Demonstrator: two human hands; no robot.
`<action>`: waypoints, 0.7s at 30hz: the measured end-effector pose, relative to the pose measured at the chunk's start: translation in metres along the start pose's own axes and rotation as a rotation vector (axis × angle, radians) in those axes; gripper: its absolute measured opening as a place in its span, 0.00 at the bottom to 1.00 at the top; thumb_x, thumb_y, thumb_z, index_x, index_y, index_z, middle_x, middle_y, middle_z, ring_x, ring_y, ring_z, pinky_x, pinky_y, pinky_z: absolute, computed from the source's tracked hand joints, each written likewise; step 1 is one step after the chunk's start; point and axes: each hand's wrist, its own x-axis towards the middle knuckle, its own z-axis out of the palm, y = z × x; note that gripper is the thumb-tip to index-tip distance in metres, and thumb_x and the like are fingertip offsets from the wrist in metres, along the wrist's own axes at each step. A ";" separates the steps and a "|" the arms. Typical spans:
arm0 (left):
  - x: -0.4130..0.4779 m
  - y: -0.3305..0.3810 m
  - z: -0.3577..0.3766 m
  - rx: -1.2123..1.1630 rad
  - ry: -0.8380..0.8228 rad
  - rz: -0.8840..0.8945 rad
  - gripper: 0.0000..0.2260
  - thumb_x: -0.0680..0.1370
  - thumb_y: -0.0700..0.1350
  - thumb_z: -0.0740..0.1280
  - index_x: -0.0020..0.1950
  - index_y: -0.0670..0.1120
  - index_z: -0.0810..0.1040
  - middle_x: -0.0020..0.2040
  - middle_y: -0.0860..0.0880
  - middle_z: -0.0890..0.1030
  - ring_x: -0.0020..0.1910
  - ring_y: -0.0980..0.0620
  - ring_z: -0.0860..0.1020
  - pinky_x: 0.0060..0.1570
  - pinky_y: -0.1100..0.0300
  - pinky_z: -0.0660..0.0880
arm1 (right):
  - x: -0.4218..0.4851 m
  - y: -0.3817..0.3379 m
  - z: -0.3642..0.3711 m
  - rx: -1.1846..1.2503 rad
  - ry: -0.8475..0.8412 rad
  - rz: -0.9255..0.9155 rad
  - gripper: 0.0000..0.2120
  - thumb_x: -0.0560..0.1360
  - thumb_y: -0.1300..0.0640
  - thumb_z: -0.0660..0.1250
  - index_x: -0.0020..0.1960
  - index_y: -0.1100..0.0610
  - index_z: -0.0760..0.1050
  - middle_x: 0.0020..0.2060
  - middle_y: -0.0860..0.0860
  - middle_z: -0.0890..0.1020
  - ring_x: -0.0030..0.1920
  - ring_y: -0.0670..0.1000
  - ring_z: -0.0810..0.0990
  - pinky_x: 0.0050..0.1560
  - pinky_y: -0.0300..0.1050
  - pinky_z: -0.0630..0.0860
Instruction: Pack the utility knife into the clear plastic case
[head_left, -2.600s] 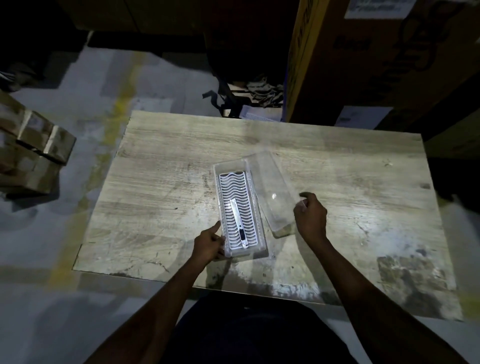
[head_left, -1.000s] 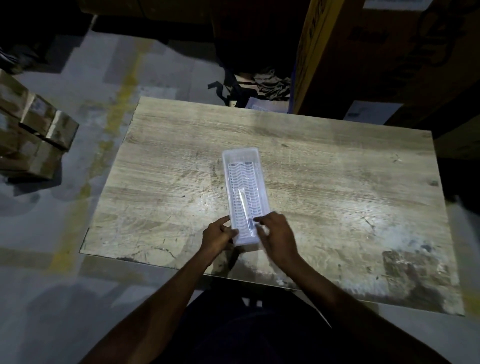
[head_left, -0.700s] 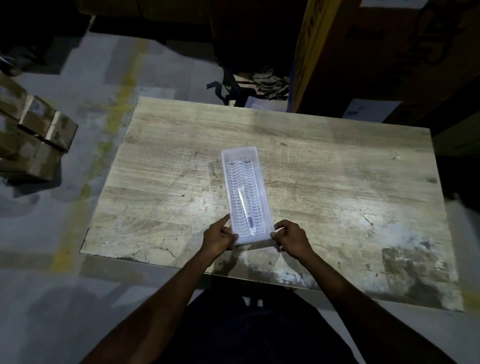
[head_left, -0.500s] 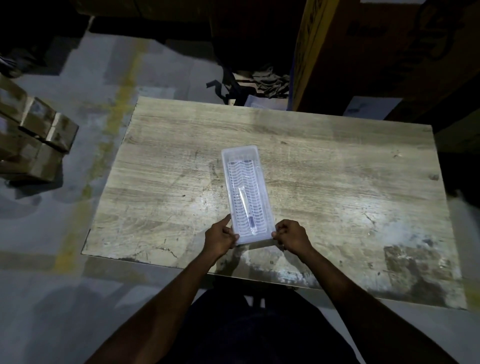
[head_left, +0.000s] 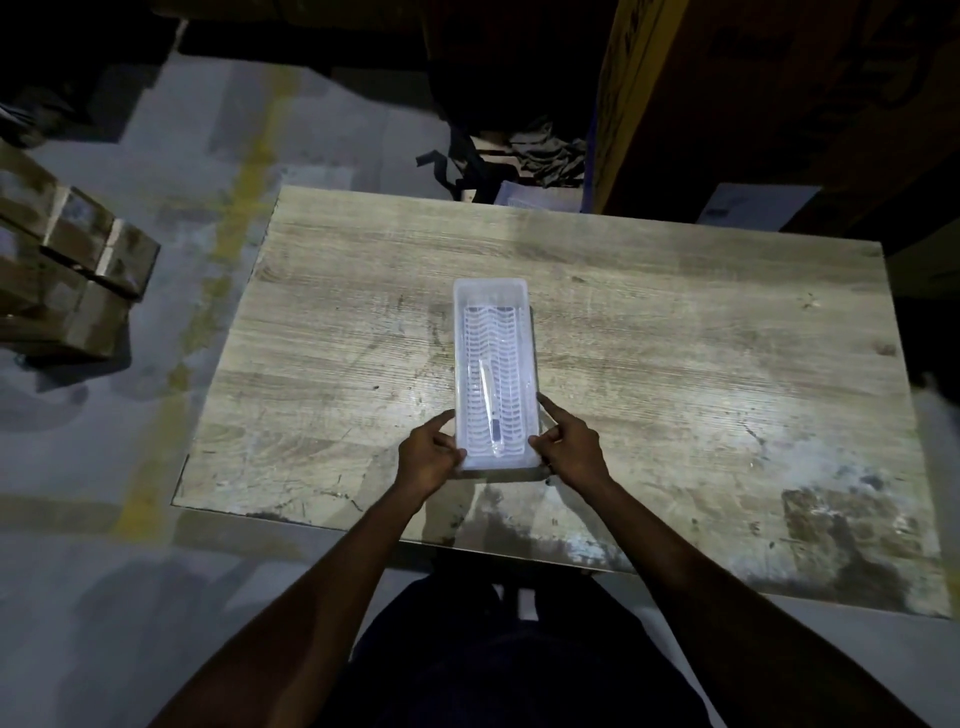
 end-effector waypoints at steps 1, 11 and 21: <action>0.003 -0.001 -0.005 -0.004 0.013 -0.007 0.27 0.69 0.32 0.71 0.67 0.48 0.74 0.33 0.53 0.77 0.36 0.57 0.76 0.51 0.59 0.76 | 0.001 -0.004 0.005 -0.001 0.004 -0.003 0.32 0.73 0.64 0.69 0.73 0.46 0.65 0.37 0.64 0.80 0.33 0.52 0.79 0.28 0.39 0.79; 0.024 -0.017 -0.055 0.026 0.078 -0.005 0.25 0.70 0.33 0.68 0.66 0.50 0.76 0.36 0.52 0.78 0.34 0.55 0.76 0.37 0.61 0.72 | 0.006 -0.037 0.064 0.095 0.022 0.053 0.31 0.73 0.63 0.70 0.73 0.48 0.64 0.29 0.51 0.79 0.25 0.45 0.78 0.31 0.53 0.81; 0.024 -0.004 -0.059 0.521 0.126 0.154 0.38 0.72 0.51 0.68 0.77 0.52 0.51 0.74 0.38 0.64 0.70 0.38 0.65 0.66 0.43 0.66 | 0.003 -0.026 0.062 -0.503 0.228 -0.233 0.28 0.77 0.47 0.61 0.76 0.48 0.58 0.61 0.59 0.77 0.62 0.62 0.73 0.60 0.58 0.72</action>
